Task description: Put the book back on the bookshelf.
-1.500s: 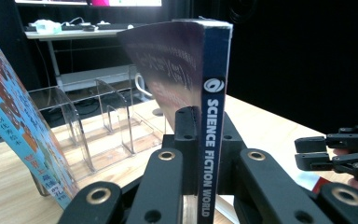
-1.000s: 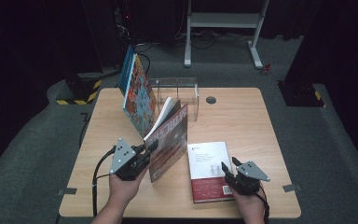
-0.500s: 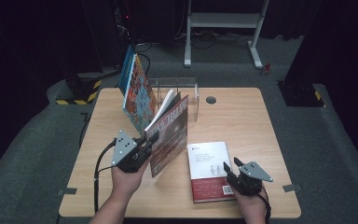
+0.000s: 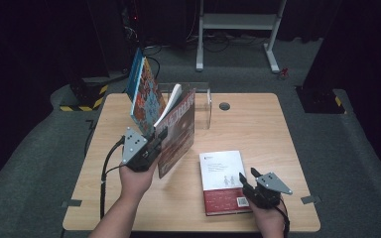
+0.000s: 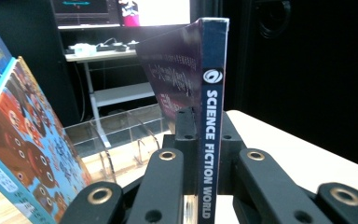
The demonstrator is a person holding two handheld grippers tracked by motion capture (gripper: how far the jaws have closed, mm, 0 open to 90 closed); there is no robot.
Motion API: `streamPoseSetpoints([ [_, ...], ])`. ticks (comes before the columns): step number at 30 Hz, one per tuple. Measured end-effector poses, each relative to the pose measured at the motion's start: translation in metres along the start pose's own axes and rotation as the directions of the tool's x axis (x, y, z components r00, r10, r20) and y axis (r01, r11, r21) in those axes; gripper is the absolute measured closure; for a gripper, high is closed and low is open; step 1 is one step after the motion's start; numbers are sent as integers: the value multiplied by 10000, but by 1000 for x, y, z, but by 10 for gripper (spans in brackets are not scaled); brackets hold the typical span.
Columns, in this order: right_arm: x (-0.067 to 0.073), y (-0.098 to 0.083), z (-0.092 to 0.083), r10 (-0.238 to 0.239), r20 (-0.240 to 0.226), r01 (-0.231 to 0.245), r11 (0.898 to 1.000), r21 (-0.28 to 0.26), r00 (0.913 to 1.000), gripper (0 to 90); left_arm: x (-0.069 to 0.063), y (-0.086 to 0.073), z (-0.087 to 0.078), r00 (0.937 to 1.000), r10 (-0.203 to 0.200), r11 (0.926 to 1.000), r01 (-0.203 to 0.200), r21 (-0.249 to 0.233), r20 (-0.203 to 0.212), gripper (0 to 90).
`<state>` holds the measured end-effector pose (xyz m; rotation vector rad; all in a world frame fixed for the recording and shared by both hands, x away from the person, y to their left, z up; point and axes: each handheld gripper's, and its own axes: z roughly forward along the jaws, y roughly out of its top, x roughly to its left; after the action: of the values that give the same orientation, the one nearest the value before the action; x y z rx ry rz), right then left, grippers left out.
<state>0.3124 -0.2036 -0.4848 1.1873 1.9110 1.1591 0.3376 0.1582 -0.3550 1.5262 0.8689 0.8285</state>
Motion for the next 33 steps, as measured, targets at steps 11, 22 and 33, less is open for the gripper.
streamPoseSetpoints([
  [11,2,-1,2,-165,-86,165,9999,14,9998,522,5,4,15,9982,222,9997,-218,73,-552,841],
  [22,2,-1,-1,-196,-26,196,9998,-82,9998,518,11,8,30,9956,124,9999,-114,113,-928,841],
  [33,-1,-1,-3,-102,-39,101,9998,-168,9999,516,19,16,46,9913,109,9998,-87,172,-1308,840],
])
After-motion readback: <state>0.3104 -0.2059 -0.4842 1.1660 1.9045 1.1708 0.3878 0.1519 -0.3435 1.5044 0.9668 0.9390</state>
